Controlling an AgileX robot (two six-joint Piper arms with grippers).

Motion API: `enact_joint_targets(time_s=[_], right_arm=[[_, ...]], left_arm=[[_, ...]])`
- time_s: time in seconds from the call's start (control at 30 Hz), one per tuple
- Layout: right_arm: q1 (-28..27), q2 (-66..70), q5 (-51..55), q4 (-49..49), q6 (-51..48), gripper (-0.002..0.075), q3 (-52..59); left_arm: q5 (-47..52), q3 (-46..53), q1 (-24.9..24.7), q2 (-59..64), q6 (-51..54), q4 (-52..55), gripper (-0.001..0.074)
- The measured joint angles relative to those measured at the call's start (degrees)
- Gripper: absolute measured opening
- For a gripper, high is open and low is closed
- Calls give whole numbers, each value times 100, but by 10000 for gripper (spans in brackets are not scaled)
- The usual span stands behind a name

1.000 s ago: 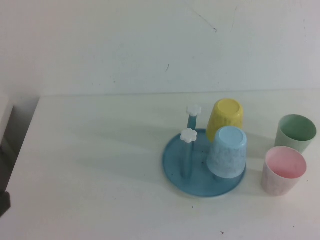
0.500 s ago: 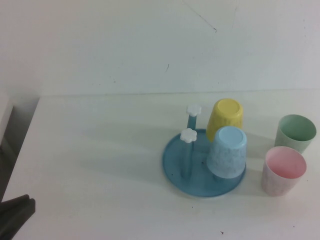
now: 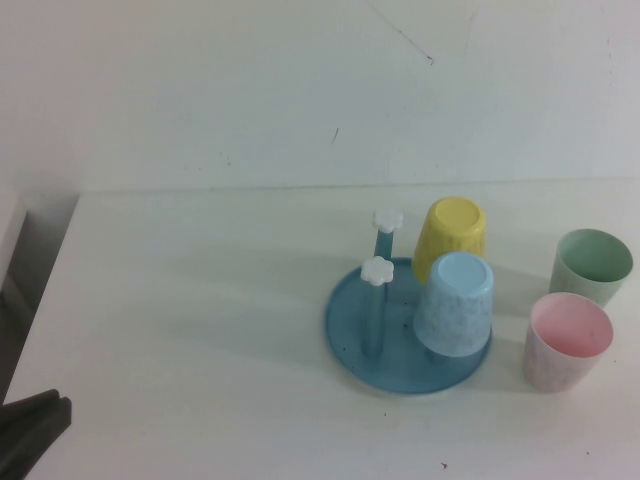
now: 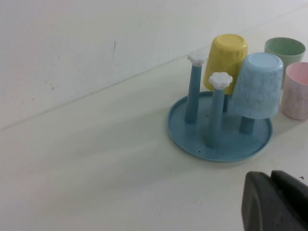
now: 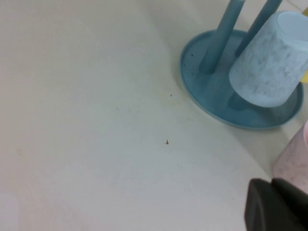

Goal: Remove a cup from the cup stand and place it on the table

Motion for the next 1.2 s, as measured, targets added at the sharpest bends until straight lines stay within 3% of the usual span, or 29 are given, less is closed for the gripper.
enact_joint_targets(time_s=[0.37, 0.47, 0.67, 0.83, 1.0, 1.2], right_arm=[[0, 0, 50, 9, 0, -2, 0], [0, 0, 72, 9, 0, -2, 0], [0, 0, 83, 100, -3, -2, 0], [0, 0, 86, 100, -3, -2, 0], [0, 0, 96, 131, -3, -2, 0], [0, 0, 96, 141, -3, -2, 0]], left_arm=[[0, 0, 66, 0, 0, -162, -1], [11, 0, 482, -12, 11, -588, -1], [-81, 84, 1887, -305, 11, -1014, -1], [-808, 765, 2760, -890, 11, -1106, -1], [-1809, 1938, 3273, -1358, 160, -1195, -1], [-1914, 2896, 3575, -1721, 615, -1331, -1]])
